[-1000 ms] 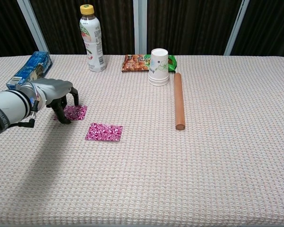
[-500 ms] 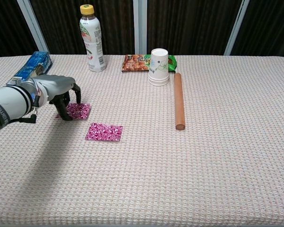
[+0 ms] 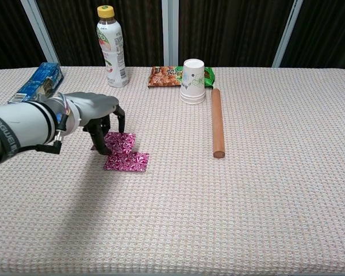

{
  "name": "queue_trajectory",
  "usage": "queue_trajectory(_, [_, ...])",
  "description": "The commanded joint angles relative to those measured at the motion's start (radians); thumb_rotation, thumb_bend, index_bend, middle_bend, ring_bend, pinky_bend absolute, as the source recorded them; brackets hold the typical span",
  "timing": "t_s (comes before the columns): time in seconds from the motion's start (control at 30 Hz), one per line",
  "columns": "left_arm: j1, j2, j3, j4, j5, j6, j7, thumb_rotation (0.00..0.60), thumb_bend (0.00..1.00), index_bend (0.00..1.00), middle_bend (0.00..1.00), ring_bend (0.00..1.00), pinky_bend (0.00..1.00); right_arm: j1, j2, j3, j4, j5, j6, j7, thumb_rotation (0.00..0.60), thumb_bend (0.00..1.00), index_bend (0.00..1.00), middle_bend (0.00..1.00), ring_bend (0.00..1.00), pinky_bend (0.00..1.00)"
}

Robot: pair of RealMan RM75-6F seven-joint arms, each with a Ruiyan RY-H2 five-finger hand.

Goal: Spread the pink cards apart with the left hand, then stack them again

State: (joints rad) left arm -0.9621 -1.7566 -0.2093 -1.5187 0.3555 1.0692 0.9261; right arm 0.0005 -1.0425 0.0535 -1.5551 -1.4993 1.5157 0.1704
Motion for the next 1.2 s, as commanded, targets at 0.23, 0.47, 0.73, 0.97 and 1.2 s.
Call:
queue_trajectory(0.23, [-0.063, -0.069, -0.017, -0.01, -0.071, 0.053, 0.071, 0.6, 0.26, 0.44, 0.88, 0.86, 0.96, -0.001, -0.002, 0.0, 0.017, 0.004, -0.004, 0.018, 0.515, 0.16, 0.11, 0.07, 0.0, 0.0])
queue_trajectory(0.47, [-0.084, -0.097, -0.023, 0.014, -0.108, 0.072, 0.1, 0.6, 0.26, 0.44, 0.88, 0.86, 0.96, 0.0, -0.002, 0.001, 0.026, 0.008, -0.007, 0.028, 0.509, 0.16, 0.11, 0.07, 0.0, 0.0])
queue_trajectory(0.73, [-0.083, -0.105, -0.022, 0.035, -0.145, 0.076, 0.114, 0.6, 0.26, 0.44, 0.88, 0.86, 0.96, 0.004, -0.005, 0.001, 0.032, 0.007, -0.014, 0.033, 0.503, 0.16, 0.11, 0.07, 0.0, 0.0])
queue_trajectory(0.97, [-0.083, -0.111, -0.023, 0.036, -0.149, 0.076, 0.116, 0.6, 0.26, 0.44, 0.88, 0.86, 0.96, 0.004, -0.005, 0.001, 0.034, 0.008, -0.015, 0.036, 0.513, 0.16, 0.11, 0.07, 0.0, 0.0])
queue_trajectory(1.2, [-0.081, -0.119, -0.021, 0.053, -0.154, 0.069, 0.119, 0.6, 0.26, 0.44, 0.88, 0.86, 0.96, 0.001, -0.003, 0.001, 0.033, 0.01, -0.013, 0.034, 0.506, 0.16, 0.11, 0.07, 0.0, 0.0])
